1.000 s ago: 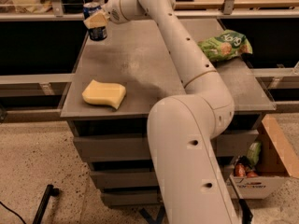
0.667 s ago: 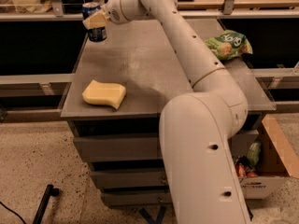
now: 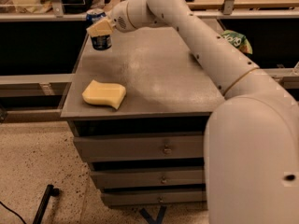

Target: Move pepsi can near sponge

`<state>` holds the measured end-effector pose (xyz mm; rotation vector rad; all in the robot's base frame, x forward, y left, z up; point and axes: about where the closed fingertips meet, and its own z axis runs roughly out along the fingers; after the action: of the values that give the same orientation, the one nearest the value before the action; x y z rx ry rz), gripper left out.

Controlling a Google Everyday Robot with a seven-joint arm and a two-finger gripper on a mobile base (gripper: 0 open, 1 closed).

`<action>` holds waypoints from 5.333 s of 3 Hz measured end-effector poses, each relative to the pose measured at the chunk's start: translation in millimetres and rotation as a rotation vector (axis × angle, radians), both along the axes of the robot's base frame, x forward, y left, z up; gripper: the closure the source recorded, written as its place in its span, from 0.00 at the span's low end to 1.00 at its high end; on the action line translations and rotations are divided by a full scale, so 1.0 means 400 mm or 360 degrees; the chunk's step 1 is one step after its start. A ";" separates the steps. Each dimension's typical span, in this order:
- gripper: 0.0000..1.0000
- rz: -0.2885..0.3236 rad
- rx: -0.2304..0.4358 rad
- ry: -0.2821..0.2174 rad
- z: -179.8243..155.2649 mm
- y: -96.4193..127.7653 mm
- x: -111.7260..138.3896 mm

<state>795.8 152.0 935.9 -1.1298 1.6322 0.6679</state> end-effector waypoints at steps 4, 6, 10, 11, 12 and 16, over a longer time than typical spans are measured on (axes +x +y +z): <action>1.00 0.0178 0.0038 -0.0050 -0.037 -0.001 -0.133; 1.00 0.0253 0.0059 -0.0047 -0.051 0.002 -0.186; 0.58 0.0282 0.0092 -0.0021 -0.090 0.010 -0.200; 0.35 0.0288 0.0098 -0.0009 -0.102 0.006 -0.204; 0.12 0.0307 0.0091 -0.0001 -0.109 0.006 -0.214; 0.00 0.0371 -0.0178 0.0049 -0.036 -0.091 -0.208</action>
Offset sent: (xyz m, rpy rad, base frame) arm -0.0345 -0.0093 -0.0031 -0.0095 -0.0029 0.0445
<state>712.4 115.8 921.6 -1.4121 1.5936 0.7534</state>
